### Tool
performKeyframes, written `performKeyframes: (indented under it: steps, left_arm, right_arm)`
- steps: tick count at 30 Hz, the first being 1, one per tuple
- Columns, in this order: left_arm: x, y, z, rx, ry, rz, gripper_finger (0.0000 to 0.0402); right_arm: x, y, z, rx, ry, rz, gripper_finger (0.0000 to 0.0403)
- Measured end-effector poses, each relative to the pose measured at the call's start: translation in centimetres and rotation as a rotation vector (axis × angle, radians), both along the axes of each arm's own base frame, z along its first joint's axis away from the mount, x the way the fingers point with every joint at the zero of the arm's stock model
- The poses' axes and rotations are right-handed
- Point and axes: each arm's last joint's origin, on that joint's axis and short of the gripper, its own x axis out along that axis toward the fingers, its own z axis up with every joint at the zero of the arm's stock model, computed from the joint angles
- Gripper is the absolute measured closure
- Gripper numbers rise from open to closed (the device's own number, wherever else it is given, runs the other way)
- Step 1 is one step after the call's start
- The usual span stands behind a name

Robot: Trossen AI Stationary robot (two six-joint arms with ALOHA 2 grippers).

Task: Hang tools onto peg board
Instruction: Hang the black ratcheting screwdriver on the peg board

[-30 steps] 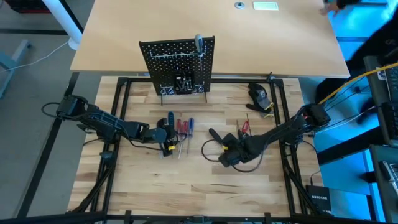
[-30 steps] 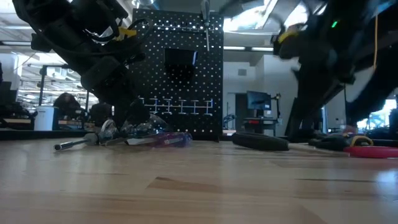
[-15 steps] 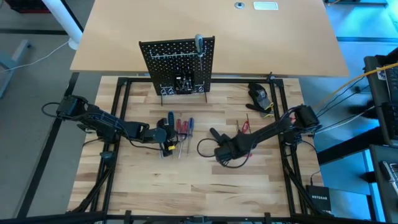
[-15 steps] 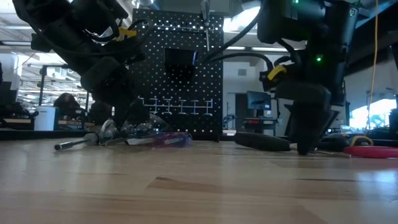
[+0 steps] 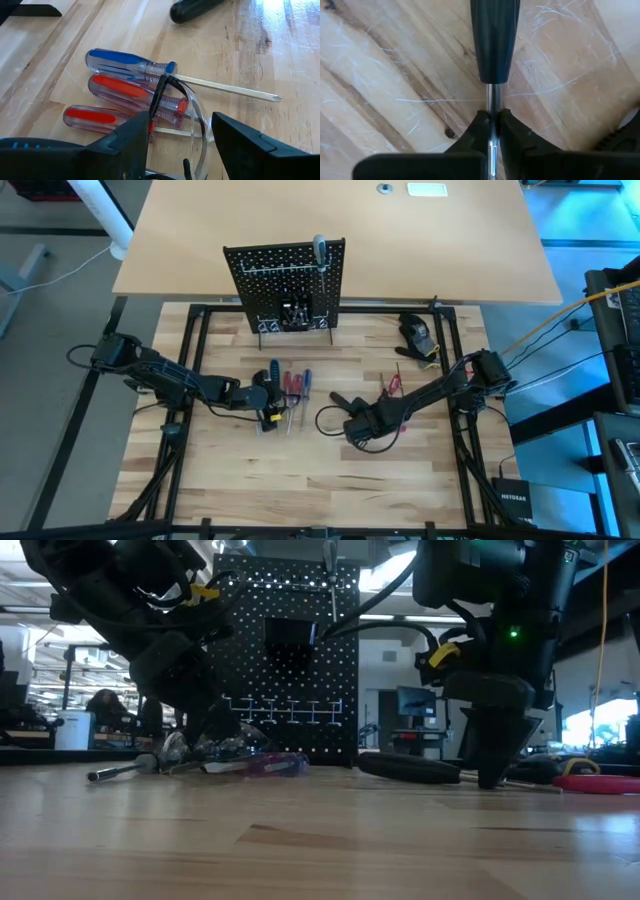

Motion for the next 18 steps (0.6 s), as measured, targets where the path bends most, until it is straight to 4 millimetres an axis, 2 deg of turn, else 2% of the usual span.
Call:
performKeyframes:
  steps: [7, 14, 18]
  left_arm:
    - [0.0, 0.0, 0.0, 0.001, 0.002, 0.0, 0.0194]
    - [0.0, 0.0, 0.0, 0.001, 0.002, 0.0, 0.0194]
    - [0.0, 0.0, 0.0, 0.003, 0.003, -0.002, 0.0194]
  right_arm:
    - [-0.9, 0.5, 1.8, 0.008, -0.034, 0.026, 0.0382]
    - [-1.2, 1.2, 7.0, -0.062, -0.218, 0.065, 0.0379]
    - [-1.0, 0.8, 10.0, -0.183, -0.361, 0.098, 0.038]
